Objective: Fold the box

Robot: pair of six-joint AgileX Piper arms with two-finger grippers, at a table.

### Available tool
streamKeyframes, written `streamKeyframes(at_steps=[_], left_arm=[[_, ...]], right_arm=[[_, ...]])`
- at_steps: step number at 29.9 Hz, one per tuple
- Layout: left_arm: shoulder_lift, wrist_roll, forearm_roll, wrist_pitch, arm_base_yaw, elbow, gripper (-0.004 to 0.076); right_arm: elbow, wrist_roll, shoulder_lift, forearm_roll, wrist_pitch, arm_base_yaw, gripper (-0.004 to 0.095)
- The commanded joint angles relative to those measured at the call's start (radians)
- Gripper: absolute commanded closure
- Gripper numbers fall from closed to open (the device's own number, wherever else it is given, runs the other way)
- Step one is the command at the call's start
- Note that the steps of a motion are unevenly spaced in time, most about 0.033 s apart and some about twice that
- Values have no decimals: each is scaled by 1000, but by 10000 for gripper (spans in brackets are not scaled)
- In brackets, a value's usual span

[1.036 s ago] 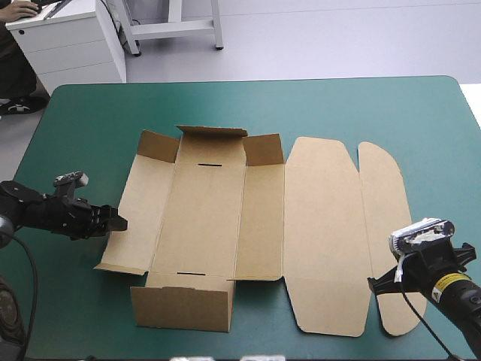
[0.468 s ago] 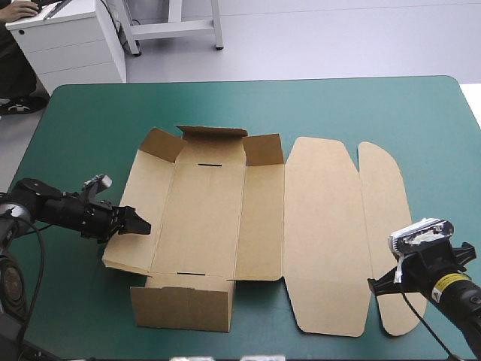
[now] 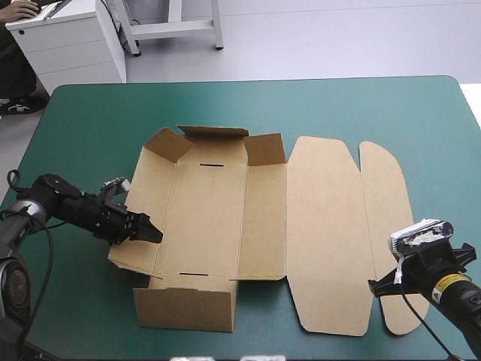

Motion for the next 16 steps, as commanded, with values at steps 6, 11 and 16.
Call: streamKeyframes(at_steps=[6,11,16], left_arm=[[-66,-6,-44,108,-6,-23,597],[-70,-70,30,106,-6,-23,734],[-74,-134,67,108,-6,-31,734]], right_arm=[[-27,-9,-1,-12,-44,-4,928],[-27,-9,-1,-12,-30,-4,928],[-27,-9,-1,-12,-27,-4,928]])
